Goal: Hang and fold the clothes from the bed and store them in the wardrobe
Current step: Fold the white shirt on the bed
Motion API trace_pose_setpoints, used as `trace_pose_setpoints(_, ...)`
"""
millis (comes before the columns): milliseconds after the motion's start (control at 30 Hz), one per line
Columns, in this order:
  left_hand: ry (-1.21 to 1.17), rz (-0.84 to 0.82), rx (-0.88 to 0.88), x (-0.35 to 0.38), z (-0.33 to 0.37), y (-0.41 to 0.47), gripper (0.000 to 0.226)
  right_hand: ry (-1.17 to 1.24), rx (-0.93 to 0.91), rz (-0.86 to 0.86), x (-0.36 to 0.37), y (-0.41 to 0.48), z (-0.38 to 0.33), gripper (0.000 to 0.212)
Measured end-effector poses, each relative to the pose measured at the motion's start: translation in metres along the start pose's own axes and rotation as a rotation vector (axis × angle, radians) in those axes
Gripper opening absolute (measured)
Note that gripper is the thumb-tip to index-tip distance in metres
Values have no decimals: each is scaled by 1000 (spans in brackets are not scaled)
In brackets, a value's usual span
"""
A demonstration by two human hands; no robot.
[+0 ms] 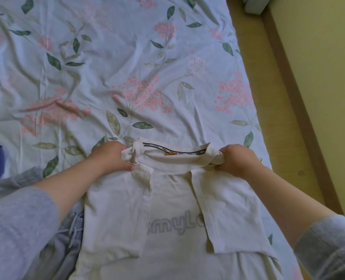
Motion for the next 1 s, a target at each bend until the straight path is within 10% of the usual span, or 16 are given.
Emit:
trace_pose_setpoints(733,-148,298,156,-31,39,-194,15,-2,-71,354,-36,-180,-4,42)
trace_pose_setpoints(1000,-161,369,225,-12,53,-273,44,43,-9,382,-15,-272,-2,44)
Point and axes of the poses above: each hand's wrist, its own y-axis towards the middle knuckle, its own x-axis out of the palm, z = x × y, the point moved 9 cm from there along y, towards the middle knuckle, and after that the axes turned 9 degrees about -z, right-handed, at the moved point
